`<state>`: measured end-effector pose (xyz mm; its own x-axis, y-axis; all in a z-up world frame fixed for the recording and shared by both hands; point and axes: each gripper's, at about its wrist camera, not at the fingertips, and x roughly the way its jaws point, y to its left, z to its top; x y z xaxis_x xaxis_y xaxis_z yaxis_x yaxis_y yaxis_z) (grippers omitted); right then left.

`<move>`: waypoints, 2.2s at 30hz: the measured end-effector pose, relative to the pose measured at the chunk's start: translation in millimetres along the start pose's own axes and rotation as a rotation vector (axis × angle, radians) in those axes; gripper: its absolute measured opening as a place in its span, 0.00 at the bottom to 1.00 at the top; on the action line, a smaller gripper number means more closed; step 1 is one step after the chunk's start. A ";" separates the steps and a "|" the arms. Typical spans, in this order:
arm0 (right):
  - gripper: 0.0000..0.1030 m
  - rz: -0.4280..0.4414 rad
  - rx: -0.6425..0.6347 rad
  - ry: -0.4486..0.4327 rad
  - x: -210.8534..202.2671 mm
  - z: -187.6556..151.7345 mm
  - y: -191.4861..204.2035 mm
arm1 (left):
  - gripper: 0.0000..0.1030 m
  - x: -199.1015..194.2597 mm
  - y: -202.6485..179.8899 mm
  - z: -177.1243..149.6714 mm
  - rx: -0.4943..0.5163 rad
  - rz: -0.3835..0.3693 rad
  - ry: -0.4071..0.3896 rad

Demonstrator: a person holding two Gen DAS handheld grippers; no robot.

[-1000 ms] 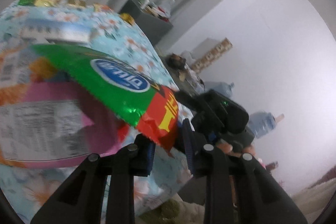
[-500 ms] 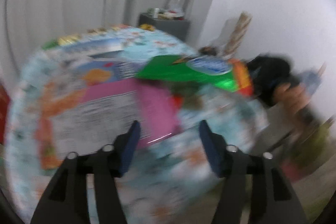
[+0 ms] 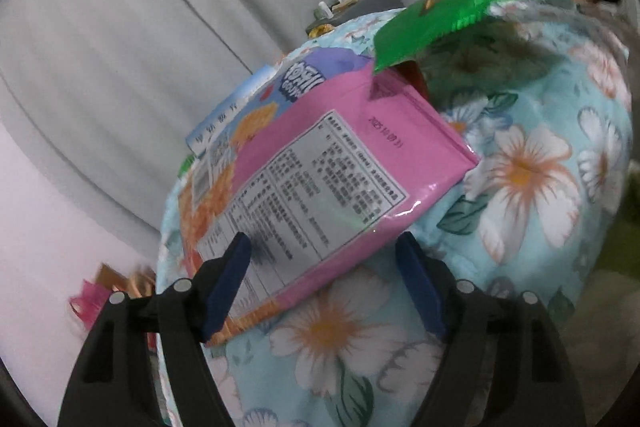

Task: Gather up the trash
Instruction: 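Grasp a green chip bag with the right tool while the left tool grasps a green-red bag, then grasp the pink snack bag with the left tool and lift it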

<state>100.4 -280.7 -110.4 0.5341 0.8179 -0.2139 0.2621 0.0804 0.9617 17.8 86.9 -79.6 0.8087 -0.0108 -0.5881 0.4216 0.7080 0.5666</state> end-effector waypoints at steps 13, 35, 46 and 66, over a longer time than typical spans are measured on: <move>0.18 -0.030 0.062 0.016 -20.1 -10.1 -22.7 | 0.72 -10.4 24.3 -5.3 -0.095 0.175 -0.144; 0.40 -0.101 -0.076 -0.021 8.7 -19.2 -6.5 | 0.08 34.2 61.9 3.2 -0.257 0.162 -0.016; 0.26 -0.014 -0.055 -0.018 41.2 -17.0 -7.1 | 0.05 35.2 61.7 7.0 -0.280 0.164 -0.031; 0.03 0.161 -0.161 -0.074 20.6 -22.9 54.3 | 0.00 -11.2 81.0 26.4 -0.305 0.246 -0.156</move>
<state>107.2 -246.4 -58.7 0.6178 0.7839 -0.0623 0.0402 0.0476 0.9981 53.7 125.7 -11.8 0.9323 0.0943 -0.3491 0.0865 0.8792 0.4685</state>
